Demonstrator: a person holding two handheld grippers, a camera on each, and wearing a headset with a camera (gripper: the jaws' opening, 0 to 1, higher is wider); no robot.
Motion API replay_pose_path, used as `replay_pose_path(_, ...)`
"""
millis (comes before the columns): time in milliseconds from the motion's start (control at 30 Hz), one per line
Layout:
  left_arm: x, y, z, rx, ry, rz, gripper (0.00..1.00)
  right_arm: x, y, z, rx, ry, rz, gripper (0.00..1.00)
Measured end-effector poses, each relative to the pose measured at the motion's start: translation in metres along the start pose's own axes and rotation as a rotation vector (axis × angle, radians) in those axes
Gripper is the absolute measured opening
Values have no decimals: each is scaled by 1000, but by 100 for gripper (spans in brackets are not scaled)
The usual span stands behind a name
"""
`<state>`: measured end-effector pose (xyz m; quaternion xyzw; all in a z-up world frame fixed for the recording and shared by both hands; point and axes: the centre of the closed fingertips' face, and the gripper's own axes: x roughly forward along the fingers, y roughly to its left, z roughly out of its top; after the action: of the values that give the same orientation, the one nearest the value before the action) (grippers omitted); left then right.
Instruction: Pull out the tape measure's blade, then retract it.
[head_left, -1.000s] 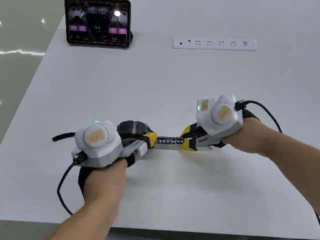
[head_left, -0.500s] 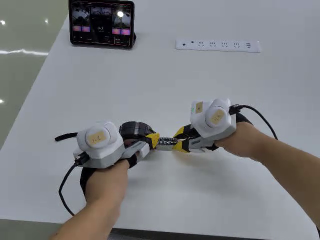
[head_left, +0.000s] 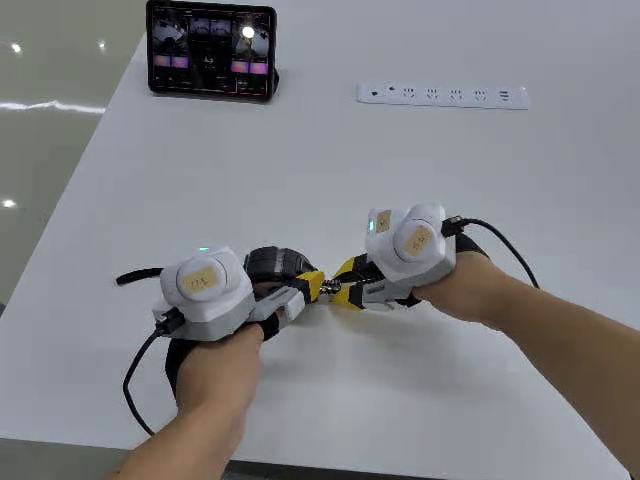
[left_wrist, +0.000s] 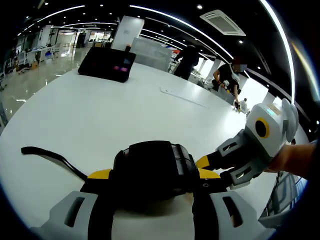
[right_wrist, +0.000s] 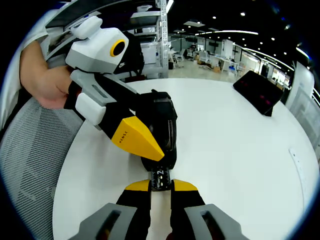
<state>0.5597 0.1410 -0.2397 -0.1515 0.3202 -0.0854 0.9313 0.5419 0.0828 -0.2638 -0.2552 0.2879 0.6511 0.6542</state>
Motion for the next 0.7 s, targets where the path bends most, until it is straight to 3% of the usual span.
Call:
replay_pose_path(233, 0, 0, 0, 1, 1, -1, 59, 8, 1, 8, 2, -8, 8, 11)
replay_pose_path(700, -1, 0, 0, 16, 5, 3, 59, 8, 2, 7, 0, -10, 11, 11)
